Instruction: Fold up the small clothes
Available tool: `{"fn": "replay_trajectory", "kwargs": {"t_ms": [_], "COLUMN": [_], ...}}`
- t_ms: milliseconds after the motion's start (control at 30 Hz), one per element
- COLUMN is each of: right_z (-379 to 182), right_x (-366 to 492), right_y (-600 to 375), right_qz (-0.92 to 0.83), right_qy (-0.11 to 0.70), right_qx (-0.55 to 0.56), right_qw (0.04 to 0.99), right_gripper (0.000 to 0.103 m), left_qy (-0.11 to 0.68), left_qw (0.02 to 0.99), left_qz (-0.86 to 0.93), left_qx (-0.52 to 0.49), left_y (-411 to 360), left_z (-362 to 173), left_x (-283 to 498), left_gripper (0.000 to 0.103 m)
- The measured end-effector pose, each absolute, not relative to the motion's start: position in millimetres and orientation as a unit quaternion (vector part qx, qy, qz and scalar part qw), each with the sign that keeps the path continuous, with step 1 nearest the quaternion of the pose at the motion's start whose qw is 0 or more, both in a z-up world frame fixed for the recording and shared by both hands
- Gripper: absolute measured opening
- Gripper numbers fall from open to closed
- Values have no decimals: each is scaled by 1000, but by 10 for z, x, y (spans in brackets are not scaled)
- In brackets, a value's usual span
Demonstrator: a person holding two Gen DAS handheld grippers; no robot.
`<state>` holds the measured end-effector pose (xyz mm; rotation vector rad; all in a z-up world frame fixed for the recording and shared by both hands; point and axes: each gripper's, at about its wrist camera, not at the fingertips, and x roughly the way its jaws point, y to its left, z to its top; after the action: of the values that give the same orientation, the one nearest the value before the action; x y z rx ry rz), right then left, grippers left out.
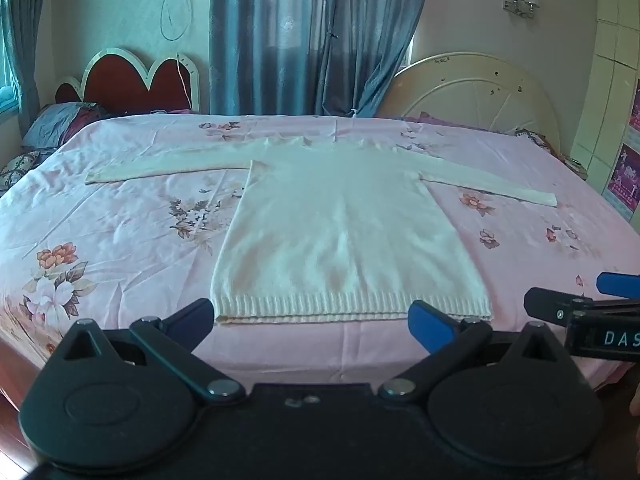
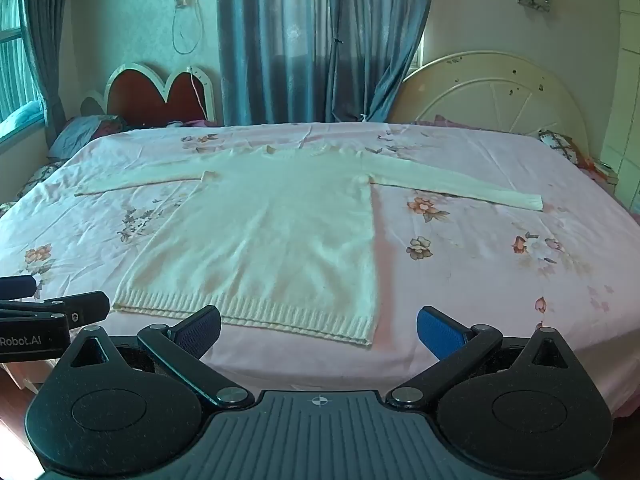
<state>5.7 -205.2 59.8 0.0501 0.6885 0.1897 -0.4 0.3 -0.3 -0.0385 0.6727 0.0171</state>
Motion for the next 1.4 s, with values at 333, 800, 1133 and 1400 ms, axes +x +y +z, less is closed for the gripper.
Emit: {"fn": "replay_trajectory", "kwargs": {"t_ms": [333, 800, 1133, 1400], "right_z": [602, 647, 697, 695], "right_x": [28, 19, -8, -8], "right_y": [-2055, -2055, -2055, -2055], "right_qz": [93, 89, 88, 88], "right_qy": [335, 334, 330, 330], "right_qx": [31, 33, 32, 32], "right_qw": [937, 938, 939, 939], "right_gripper": [103, 103, 103, 103], "left_qy": [329, 325, 323, 321], "left_qw": [944, 946, 946, 947], "left_qz": [10, 4, 4, 6], "left_qx": [-15, -10, -10, -9], "left_y": [-12, 24, 18, 17], "left_z": [-9, 36, 53, 76], "left_x": [14, -7, -10, -18], "left_gripper": [103, 103, 103, 103]}}
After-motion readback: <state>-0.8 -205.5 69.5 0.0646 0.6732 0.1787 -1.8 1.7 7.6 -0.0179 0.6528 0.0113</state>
